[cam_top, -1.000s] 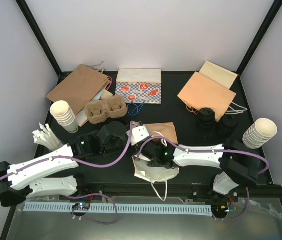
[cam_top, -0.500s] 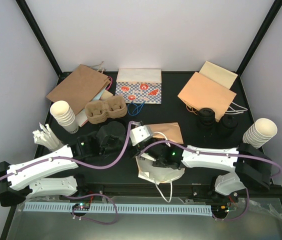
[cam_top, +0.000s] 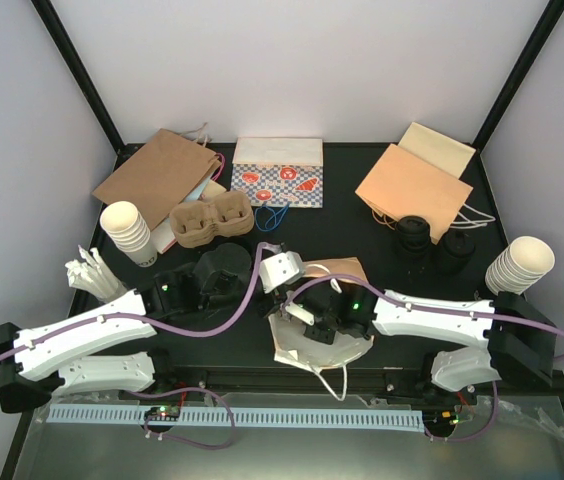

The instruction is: Pack the takeout coffee

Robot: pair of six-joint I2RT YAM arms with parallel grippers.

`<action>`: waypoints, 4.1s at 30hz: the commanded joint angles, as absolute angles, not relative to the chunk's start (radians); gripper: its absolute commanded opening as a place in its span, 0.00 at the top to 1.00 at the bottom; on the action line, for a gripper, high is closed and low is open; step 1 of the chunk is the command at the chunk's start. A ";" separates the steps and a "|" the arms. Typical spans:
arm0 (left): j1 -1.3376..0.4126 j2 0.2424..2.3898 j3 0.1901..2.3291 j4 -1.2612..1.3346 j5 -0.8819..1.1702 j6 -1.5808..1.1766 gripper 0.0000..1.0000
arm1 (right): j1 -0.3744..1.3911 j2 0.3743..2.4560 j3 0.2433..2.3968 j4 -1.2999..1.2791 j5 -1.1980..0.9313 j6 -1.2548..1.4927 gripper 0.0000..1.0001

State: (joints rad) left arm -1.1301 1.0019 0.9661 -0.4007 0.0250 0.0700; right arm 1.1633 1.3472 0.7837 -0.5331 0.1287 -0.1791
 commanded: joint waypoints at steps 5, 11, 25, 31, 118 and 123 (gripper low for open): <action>-1.161 1.008 0.975 -0.381 0.081 0.049 0.99 | 1.150 1.372 0.851 -0.485 0.022 0.049 0.99; -1.163 1.013 0.973 -0.328 0.054 0.070 0.99 | 1.150 1.291 0.784 -0.429 0.092 0.152 0.99; -1.160 1.068 0.980 -0.151 -0.087 0.255 0.98 | 1.131 1.227 0.728 -0.322 0.392 0.220 0.99; -1.161 1.095 0.975 -0.157 -0.079 0.254 0.98 | 1.132 1.256 0.724 -0.338 0.385 0.163 0.99; -1.208 0.983 0.849 -0.202 0.133 0.023 0.98 | 1.261 1.448 0.803 -0.230 0.339 0.581 0.99; -1.210 0.980 0.848 -0.196 0.166 0.011 0.99 | 1.258 1.478 0.808 -0.218 0.361 0.575 0.99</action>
State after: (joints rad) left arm -1.1641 0.9741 0.8188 -0.2287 -0.0753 0.0338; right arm 1.2644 1.4292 0.7555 -0.2718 0.3321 0.6071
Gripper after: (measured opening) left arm 0.017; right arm 0.014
